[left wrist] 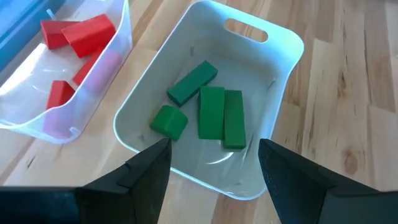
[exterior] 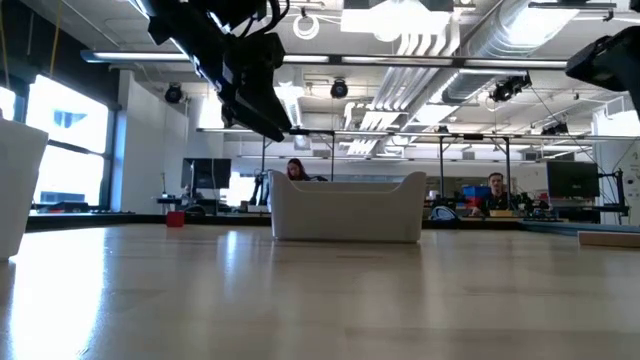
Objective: Sort & place blocks by color
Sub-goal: Put the brown arch block into the bottom white bin
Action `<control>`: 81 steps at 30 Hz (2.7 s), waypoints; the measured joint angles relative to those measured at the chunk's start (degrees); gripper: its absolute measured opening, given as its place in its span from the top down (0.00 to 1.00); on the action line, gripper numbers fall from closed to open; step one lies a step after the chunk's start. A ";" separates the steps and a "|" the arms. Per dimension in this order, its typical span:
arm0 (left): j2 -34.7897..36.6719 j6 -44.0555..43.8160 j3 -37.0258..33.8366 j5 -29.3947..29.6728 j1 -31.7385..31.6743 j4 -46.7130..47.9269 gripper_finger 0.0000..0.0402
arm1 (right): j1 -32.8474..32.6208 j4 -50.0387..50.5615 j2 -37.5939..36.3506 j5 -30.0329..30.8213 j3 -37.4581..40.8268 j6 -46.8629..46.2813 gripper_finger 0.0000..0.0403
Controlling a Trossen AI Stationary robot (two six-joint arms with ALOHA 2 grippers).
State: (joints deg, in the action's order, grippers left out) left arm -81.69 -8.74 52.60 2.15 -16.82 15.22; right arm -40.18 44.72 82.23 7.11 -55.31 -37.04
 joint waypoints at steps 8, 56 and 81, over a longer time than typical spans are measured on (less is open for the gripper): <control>0.00 -1.42 0.00 0.00 0.00 -0.04 0.43 | -3.12 -0.25 3.83 1.14 -0.02 -0.02 0.45; -0.04 -15.97 -0.02 -0.02 -0.02 -12.90 0.43 | -1.12 -4.69 17.12 5.03 -0.17 -21.61 0.81; -0.04 -23.77 -0.01 -0.51 0.00 -16.32 0.43 | 19.74 4.36 16.99 30.41 -13.57 1.79 0.81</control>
State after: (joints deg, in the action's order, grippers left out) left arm -81.73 -32.51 52.59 1.64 -16.82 -1.10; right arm -20.44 49.08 99.22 37.52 -68.88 -35.25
